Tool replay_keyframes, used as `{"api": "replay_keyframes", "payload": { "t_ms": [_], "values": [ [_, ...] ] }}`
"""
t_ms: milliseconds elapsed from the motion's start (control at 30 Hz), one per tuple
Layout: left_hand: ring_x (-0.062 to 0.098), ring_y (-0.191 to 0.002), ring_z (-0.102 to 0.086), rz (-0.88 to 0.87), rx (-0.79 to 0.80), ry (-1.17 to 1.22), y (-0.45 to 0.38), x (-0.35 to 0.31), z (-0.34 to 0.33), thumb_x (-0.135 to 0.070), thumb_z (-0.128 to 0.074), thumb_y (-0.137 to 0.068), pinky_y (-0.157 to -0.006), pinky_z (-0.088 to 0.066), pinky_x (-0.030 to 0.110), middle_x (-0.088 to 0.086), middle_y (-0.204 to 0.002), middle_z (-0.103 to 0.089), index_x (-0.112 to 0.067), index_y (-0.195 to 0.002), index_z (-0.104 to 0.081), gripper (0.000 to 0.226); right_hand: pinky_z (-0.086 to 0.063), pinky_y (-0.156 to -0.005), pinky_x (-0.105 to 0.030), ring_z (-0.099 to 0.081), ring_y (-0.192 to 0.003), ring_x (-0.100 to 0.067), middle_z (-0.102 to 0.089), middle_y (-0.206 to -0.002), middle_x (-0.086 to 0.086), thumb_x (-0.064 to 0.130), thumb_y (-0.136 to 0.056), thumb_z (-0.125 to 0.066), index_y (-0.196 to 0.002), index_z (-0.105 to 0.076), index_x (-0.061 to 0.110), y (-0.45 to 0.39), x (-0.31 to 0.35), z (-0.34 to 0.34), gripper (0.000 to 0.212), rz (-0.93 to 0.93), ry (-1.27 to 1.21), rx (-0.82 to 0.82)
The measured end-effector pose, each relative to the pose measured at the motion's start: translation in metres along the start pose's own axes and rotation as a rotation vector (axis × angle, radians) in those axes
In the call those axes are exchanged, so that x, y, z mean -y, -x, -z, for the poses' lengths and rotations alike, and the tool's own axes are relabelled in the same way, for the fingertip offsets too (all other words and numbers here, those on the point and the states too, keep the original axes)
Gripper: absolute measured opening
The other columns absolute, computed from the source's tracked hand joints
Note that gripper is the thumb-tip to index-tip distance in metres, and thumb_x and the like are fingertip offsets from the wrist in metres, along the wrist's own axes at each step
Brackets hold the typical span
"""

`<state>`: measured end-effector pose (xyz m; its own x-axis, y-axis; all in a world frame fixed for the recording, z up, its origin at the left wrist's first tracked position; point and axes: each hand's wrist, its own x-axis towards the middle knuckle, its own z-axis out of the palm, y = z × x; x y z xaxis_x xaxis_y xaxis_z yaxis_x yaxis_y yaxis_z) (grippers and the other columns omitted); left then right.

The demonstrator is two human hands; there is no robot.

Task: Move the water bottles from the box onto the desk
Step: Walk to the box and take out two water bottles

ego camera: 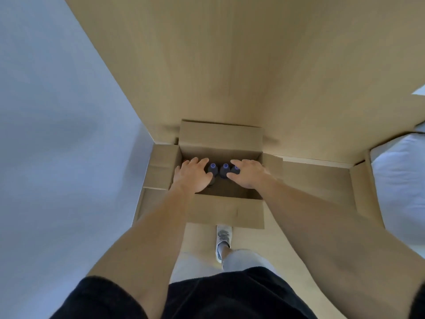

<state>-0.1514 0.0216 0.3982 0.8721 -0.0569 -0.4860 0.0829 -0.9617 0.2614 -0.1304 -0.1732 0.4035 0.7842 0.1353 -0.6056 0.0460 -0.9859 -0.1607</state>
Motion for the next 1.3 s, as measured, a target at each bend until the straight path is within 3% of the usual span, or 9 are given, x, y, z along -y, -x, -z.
{"api": "replay_keyframes", "payload": {
  "t_ms": [200,533,800,1300],
  "values": [
    [0.031,-0.138,-0.04,0.108,0.089,0.066,-0.044,0.017,-0.022,-0.045,-0.044,-0.099,-0.111,-0.036,0.05,0.003,-0.152,-0.042,-0.031,-0.153,-0.033,0.057,-0.036,-0.111,-0.047,-0.041,-0.137,-0.031,-0.045,-0.15,-0.005,0.066,-0.094,-0.039,-0.151,-0.033,0.036,-0.057,-0.01,-0.008,0.064,0.006,0.034,0.1],
    [0.032,-0.135,-0.045,0.242,0.224,0.106,-0.104,0.072,-0.103,-0.041,-0.051,-0.097,-0.112,-0.038,0.045,0.005,-0.153,-0.043,-0.028,-0.154,-0.037,0.06,-0.033,-0.114,-0.048,-0.036,-0.142,-0.027,-0.041,-0.155,0.0,0.063,-0.096,-0.041,-0.154,-0.026,0.039,-0.125,-0.017,-0.077,0.065,-0.096,-0.074,0.259],
    [0.032,-0.135,-0.043,0.227,0.23,0.135,-0.169,0.093,-0.179,-0.04,-0.05,-0.1,-0.111,-0.039,0.044,0.007,-0.153,-0.04,-0.025,-0.156,-0.033,0.06,-0.031,-0.115,-0.045,-0.036,-0.143,-0.025,-0.041,-0.155,0.001,0.064,-0.095,-0.042,-0.155,-0.024,0.04,-0.211,-0.013,-0.154,0.067,-0.132,-0.174,0.3],
    [0.036,-0.135,-0.043,0.216,0.272,0.07,-0.274,0.143,-0.233,-0.038,-0.051,-0.101,-0.109,-0.042,0.05,0.01,-0.155,-0.037,-0.027,-0.157,-0.03,0.061,-0.037,-0.111,-0.047,-0.038,-0.14,-0.032,-0.039,-0.155,-0.003,0.067,-0.094,-0.041,-0.155,-0.019,0.043,-0.318,-0.02,-0.251,0.068,-0.223,-0.254,0.383]
  ]
}}
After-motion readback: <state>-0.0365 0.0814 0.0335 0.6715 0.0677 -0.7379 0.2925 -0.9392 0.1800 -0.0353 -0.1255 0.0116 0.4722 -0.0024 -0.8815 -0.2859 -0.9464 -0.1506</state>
